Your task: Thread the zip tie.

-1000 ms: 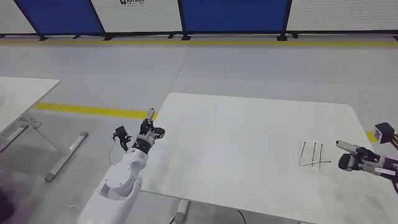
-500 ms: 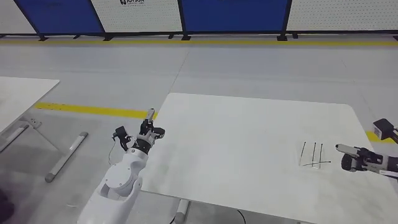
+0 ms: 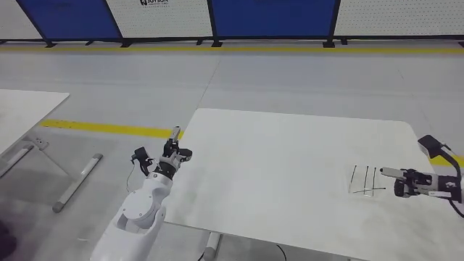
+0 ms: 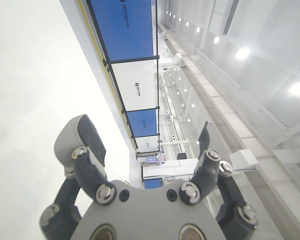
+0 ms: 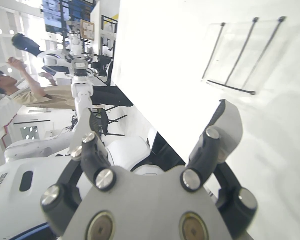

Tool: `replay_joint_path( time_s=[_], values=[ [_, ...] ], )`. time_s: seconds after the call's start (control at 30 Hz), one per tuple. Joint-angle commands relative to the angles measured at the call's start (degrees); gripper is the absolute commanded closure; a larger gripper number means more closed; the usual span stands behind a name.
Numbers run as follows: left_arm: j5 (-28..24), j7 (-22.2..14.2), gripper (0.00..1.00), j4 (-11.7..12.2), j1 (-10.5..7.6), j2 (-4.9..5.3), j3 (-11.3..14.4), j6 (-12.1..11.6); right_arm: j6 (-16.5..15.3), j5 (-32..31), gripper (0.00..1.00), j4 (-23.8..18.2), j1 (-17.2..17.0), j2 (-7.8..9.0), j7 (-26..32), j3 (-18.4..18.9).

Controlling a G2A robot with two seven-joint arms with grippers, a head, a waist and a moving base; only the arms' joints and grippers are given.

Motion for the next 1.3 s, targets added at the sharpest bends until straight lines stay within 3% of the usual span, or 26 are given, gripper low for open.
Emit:
replay_joint_path(
  time_s=[0.0, 0.17, 0.3, 0.7, 0.97, 1.07, 1.27],
  values=[
    [0.0, 0.0, 0.0, 0.0, 0.0, 0.0, 0.0, 0.0, -0.4, 0.0, 0.0, 3.7, 3.0, 0.02, 0.0, -2.8],
    [0.0, 0.0, 0.0, 0.0, 0.0, 0.0, 0.0, 0.0, -2.6, -0.1, 0.0, 11.5, 9.4, -0.91, 0.0, -11.7],
    [0.0, 0.0, 0.0, 0.0, 0.0, 0.0, 0.0, 0.0, -2.5, 0.2, 0.0, 16.3, 13.0, -2.01, 0.0, -17.0],
    [0.0, 0.0, 0.0, 0.0, 0.0, 0.0, 0.0, 0.0, -2.5, 0.6, 0.0, 16.3, 12.7, -2.05, -0.3, -17.0],
    [0.0, 0.0, 0.0, 0.0, 0.0, 0.0, 0.0, 0.0, -1.3, -2.5, 0.0, 18.3, 12.5, -2.65, -5.7, -18.4],
    [0.0, 0.0, 0.0, 0.0, 0.0, 0.0, 0.0, 0.0, -2.9, -2.2, 0.0, 18.7, 12.9, -2.88, -4.4, -18.8],
    [0.0, 0.0, 0.0, 0.0, 0.0, 0.0, 0.0, 0.0, -2.9, -2.2, 0.0, 18.7, 12.9, -2.88, -4.4, -18.8]
  ],
)
